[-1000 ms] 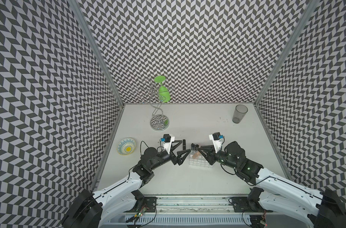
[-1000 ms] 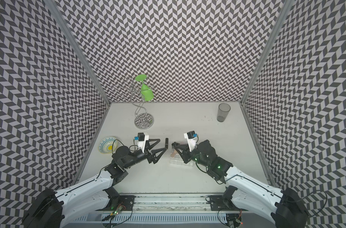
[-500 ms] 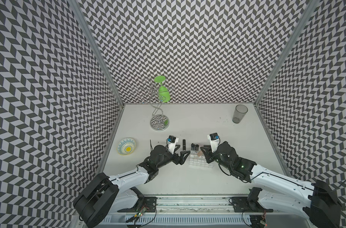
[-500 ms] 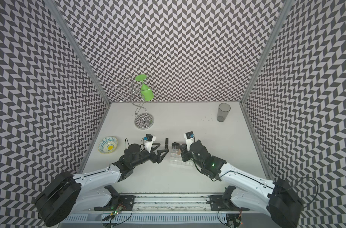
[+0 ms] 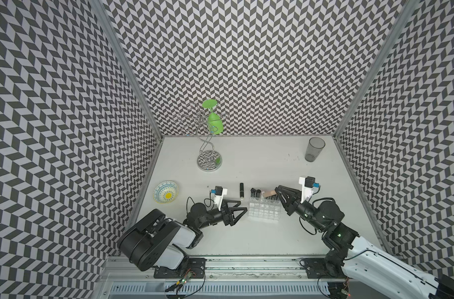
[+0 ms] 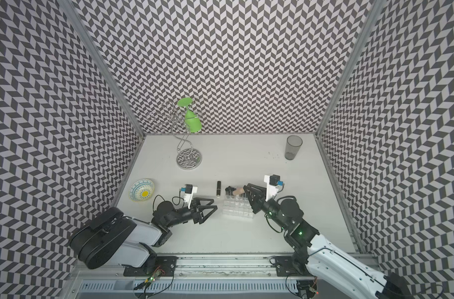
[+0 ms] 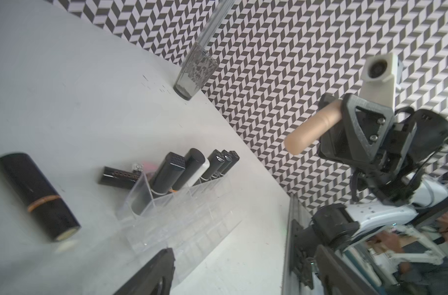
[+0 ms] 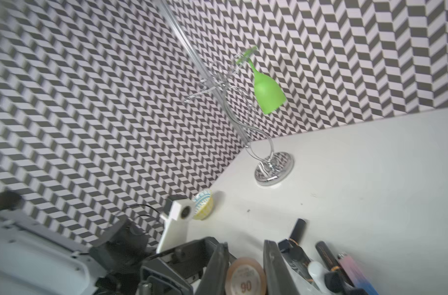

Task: Arrange the lipsticks in the organizer
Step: Adjust the lipstick.

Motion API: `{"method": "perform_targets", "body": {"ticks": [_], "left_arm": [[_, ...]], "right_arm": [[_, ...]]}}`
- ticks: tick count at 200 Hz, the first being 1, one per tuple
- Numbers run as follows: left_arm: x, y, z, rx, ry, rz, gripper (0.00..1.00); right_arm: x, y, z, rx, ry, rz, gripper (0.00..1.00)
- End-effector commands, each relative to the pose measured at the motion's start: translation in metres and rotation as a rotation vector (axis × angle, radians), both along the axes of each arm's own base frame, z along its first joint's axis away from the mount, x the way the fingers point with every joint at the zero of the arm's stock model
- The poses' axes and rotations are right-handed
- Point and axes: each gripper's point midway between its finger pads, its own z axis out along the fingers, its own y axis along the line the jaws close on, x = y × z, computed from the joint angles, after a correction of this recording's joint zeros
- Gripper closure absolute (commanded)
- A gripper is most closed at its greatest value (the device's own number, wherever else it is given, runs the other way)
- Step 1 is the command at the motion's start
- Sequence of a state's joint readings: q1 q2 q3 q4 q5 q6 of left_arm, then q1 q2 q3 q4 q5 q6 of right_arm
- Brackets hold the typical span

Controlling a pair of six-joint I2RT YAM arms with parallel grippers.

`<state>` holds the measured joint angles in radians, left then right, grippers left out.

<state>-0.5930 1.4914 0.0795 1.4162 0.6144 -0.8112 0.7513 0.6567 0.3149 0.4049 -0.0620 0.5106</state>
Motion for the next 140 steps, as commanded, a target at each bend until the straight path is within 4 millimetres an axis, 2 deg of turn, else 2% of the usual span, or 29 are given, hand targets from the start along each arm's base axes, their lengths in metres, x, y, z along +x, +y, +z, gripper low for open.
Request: {"method": "perform_targets", "body": {"ticks": [1,24,32,39,54,87,108,119,140], "left_arm": [[-0.017,0.001,0.082,-0.322,-0.064,-0.082,0.09],[-0.020,0.001,0.106,-0.396,-0.092,-0.046,0.09],[-0.020,0.001,0.112,-0.407,-0.086,-0.028,0.06],[-0.015,-0.001,0.113,-0.403,-0.056,0.000,0.01],[-0.002,-0.004,0.113,-0.388,0.014,0.067,0.01],[-0.003,0.015,0.143,-0.580,0.087,0.107,0.00],[0.004,-0.004,0.147,-0.550,0.189,0.070,0.00],[0.001,-0.014,0.151,-0.533,0.207,0.042,0.00],[-0.005,-0.012,0.162,-0.578,0.207,0.043,0.00]], "right_arm": [[-0.019,0.004,0.052,0.129,-0.143,0.097,0.85],[-0.022,0.011,0.063,0.108,-0.189,0.125,0.85],[-0.024,0.011,0.067,0.119,-0.218,0.125,0.85],[-0.025,0.011,0.070,0.124,-0.239,0.124,0.85],[-0.030,0.012,0.080,0.136,-0.302,0.123,0.85],[-0.042,0.020,0.105,0.151,-0.452,0.109,0.85],[-0.050,0.029,0.118,0.162,-0.542,0.135,0.85],[-0.052,0.037,0.123,0.149,-0.581,0.143,0.84],[-0.051,0.056,0.126,0.088,-0.641,0.155,0.84]]}}
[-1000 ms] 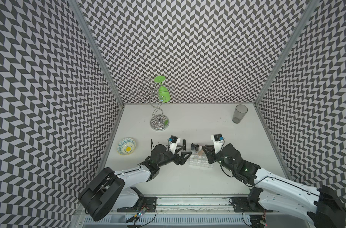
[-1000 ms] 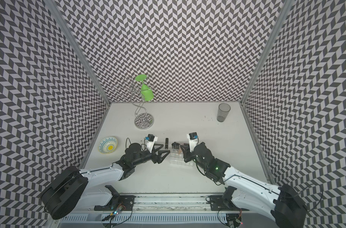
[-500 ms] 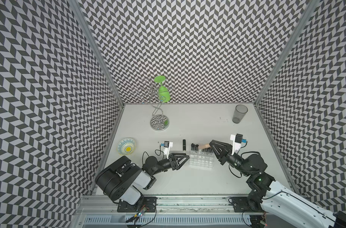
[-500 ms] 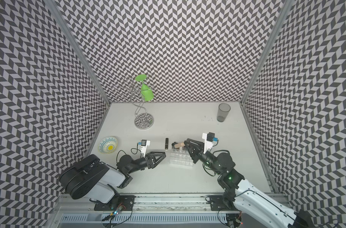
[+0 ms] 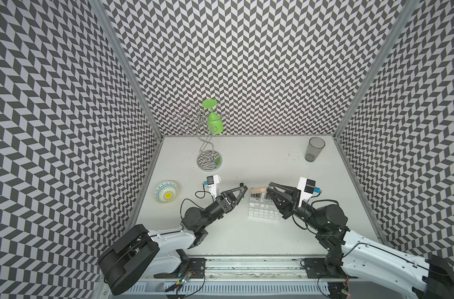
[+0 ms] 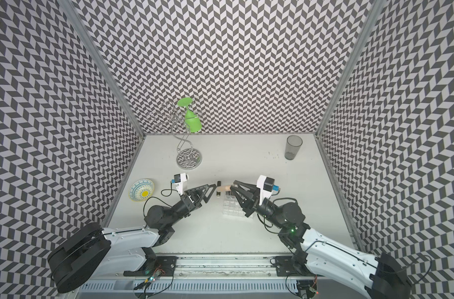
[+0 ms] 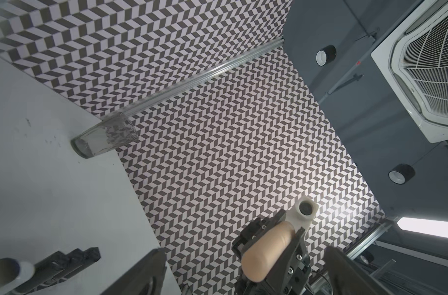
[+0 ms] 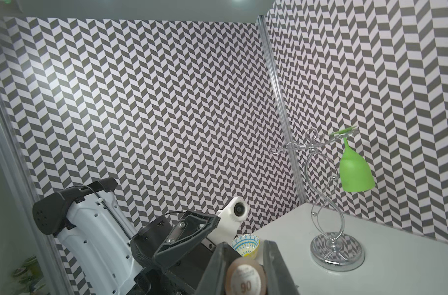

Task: Arrange the lipsticks in the organizer
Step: Adjust the lipstick.

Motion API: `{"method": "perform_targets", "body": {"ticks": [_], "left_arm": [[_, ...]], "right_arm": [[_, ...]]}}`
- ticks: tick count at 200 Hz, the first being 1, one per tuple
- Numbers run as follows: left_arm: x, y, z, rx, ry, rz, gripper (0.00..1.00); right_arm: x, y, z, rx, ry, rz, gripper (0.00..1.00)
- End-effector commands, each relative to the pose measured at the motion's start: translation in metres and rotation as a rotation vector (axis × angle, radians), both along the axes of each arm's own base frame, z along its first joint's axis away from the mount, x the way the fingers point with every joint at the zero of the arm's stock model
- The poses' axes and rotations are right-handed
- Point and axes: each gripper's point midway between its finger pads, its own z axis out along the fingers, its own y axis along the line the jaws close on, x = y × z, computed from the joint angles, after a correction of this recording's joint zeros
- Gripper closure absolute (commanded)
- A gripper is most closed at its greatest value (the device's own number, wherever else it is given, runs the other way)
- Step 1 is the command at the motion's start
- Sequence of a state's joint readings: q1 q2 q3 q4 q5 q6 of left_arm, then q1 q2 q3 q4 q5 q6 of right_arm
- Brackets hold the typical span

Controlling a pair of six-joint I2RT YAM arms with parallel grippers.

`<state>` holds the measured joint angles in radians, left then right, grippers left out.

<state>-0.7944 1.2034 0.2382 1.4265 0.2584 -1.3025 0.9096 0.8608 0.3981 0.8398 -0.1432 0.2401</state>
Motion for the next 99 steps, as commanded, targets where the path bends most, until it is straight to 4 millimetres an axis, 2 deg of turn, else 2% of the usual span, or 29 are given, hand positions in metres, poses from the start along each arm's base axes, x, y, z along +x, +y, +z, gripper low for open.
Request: {"method": "perform_targets", "body": {"ticks": [1,21,50,99], "left_arm": [[-0.001,-0.003,0.008,-0.034,0.057,-0.009,0.00],[0.001,-0.002,0.008,-0.035,0.099,-0.005,0.01],[-0.003,-0.001,0.011,-0.068,0.130,-0.027,0.03],[0.006,0.002,0.011,-0.067,0.171,0.028,0.18]], "right_arm": [[-0.012,0.006,0.043,0.049,-0.202,-0.016,0.84],[-0.018,0.012,0.044,0.043,-0.262,-0.028,0.84],[-0.015,0.025,0.039,-0.032,-0.312,-0.099,0.84],[-0.015,0.028,0.021,-0.073,-0.350,-0.149,0.83]]}}
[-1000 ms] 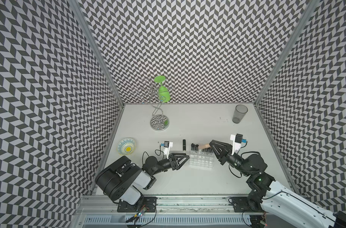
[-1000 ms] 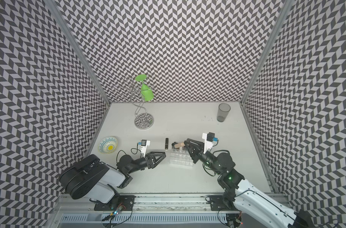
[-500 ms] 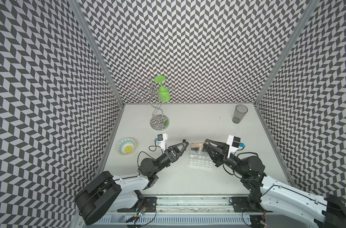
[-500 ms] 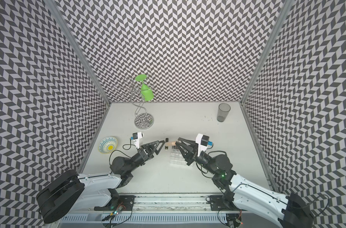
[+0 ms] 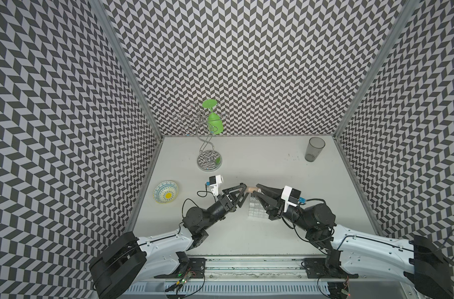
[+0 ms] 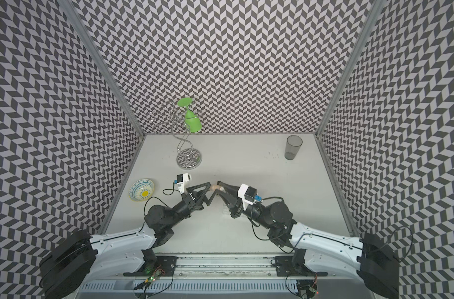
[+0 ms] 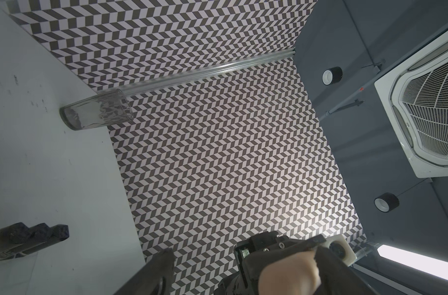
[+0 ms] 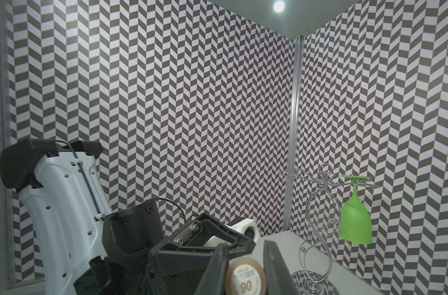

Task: Arrange the lipsticks in the organizer
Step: Adjust the lipstick.

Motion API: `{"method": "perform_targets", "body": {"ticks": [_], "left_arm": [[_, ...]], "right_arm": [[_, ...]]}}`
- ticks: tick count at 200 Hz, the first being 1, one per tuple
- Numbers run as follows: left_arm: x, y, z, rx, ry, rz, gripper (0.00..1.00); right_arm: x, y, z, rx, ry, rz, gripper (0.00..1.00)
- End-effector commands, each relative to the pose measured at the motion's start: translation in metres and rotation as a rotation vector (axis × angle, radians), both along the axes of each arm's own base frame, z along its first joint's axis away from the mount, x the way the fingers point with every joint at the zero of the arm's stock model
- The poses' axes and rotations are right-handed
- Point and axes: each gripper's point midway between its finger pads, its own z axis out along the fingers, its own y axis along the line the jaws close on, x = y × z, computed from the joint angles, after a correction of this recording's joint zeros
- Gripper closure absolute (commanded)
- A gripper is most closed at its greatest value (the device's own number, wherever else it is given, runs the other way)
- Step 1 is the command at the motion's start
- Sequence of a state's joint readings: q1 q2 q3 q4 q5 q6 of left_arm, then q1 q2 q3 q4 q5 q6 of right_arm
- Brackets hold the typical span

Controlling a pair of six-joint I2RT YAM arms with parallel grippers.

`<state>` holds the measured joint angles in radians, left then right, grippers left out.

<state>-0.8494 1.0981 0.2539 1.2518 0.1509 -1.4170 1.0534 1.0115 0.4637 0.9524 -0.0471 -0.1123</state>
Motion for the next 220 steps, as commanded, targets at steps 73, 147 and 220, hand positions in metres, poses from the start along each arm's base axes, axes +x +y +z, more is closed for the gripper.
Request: {"method": "perform_targets", "body": {"ticks": [73,147,220], "left_arm": [[0.011,0.004,0.010,-0.030,0.009,0.050,0.39],[0.015,0.001,0.009,-0.007,0.004,0.061,0.62],[0.012,0.000,0.003,-0.005,0.038,0.030,0.28]], "right_arm": [[-0.005,0.000,-0.003,-0.007,-0.111,-0.099,0.81],[-0.004,0.000,-0.017,-0.032,-0.105,-0.105,0.81],[-0.001,-0.010,-0.015,0.005,-0.141,-0.195,0.82]]}}
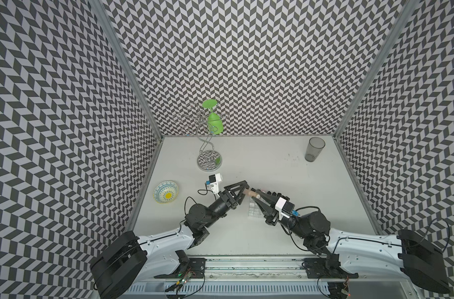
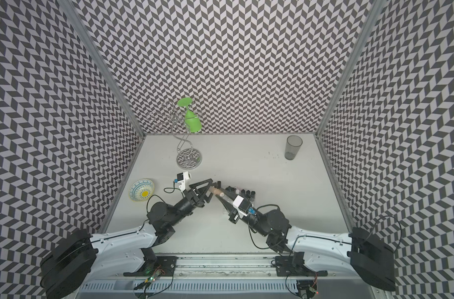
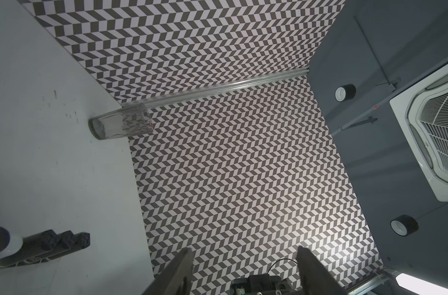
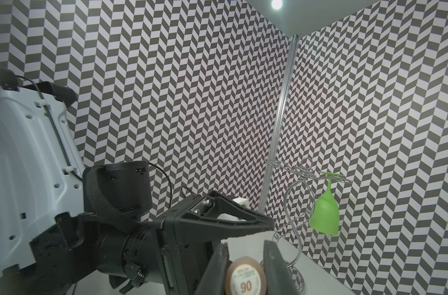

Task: Arrange the lipsticks in the organizer
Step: Adjust the lipstick.

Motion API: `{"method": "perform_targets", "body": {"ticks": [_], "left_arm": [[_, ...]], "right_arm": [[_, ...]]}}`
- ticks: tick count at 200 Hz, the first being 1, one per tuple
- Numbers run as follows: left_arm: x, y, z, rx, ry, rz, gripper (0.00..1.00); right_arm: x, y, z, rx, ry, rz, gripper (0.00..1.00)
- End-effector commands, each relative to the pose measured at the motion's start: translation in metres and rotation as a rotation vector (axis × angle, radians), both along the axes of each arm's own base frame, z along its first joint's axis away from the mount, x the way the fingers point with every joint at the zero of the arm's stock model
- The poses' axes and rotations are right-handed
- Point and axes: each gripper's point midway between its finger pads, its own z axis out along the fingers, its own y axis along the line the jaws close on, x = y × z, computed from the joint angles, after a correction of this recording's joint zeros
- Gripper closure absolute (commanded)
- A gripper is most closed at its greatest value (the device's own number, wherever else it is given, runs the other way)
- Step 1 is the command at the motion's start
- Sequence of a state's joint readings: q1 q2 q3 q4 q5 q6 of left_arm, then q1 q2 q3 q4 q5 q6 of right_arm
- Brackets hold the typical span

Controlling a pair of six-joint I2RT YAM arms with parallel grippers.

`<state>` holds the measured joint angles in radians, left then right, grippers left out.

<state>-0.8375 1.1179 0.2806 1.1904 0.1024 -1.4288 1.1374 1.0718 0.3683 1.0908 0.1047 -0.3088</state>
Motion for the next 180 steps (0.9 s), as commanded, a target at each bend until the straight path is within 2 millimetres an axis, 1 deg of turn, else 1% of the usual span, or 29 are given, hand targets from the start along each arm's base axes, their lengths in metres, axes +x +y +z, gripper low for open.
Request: {"method": "perform_targets", "body": {"ticks": [1,19,32,42,53,70,102,113,120,130,135,143,158,171,180], "left_arm": [[-0.006,0.001,0.011,-0.030,-0.023,-0.023,0.28],[-0.009,-0.001,0.016,-0.035,-0.032,-0.042,0.28],[-0.009,-0.002,0.018,-0.032,-0.035,-0.045,0.33],[-0.009,-0.001,0.018,-0.034,-0.037,-0.044,0.34],[-0.009,0.000,0.020,-0.035,-0.041,-0.040,0.43],[-0.007,0.002,0.019,-0.035,-0.038,-0.030,0.49],[-0.004,0.006,0.016,-0.026,-0.030,-0.012,0.50],[-0.004,0.007,0.015,-0.024,-0.027,-0.014,0.49],[-0.004,0.006,0.014,-0.021,-0.024,-0.017,0.47],[-0.004,0.007,0.012,-0.017,-0.022,-0.017,0.39],[-0.004,0.006,0.011,-0.014,-0.018,-0.021,0.38],[-0.005,0.005,0.011,-0.015,-0.019,-0.025,0.41],[-0.007,0.003,0.012,-0.028,-0.019,-0.049,0.43],[-0.008,0.001,0.012,-0.033,-0.017,-0.064,0.45],[-0.007,0.000,0.011,-0.031,-0.015,-0.064,0.53]], "right_arm": [[0.002,-0.012,0.018,0.082,-0.050,-0.059,0.82],[0.005,-0.005,0.015,0.065,-0.051,-0.073,0.82],[0.007,-0.001,0.012,0.056,-0.065,-0.106,0.83],[0.008,0.002,0.010,0.048,-0.075,-0.130,0.83],[0.008,0.004,0.008,0.046,-0.082,-0.136,0.83],[0.005,0.004,0.005,0.051,-0.095,-0.142,0.83],[0.000,-0.002,0.004,0.078,-0.131,-0.177,0.83],[0.003,-0.008,0.005,0.095,-0.136,-0.224,0.83],[0.005,-0.013,0.006,0.113,-0.142,-0.250,0.83],[0.004,-0.019,0.009,0.149,-0.157,-0.268,0.83],[0.004,-0.021,0.009,0.160,-0.161,-0.274,0.83],[0.005,-0.018,0.008,0.154,-0.165,-0.281,0.83],[0.008,-0.010,0.005,0.134,-0.165,-0.296,0.83],[0.010,-0.013,0.005,0.152,-0.179,-0.332,0.84],[0.011,-0.017,0.006,0.169,-0.191,-0.370,0.84]]}}
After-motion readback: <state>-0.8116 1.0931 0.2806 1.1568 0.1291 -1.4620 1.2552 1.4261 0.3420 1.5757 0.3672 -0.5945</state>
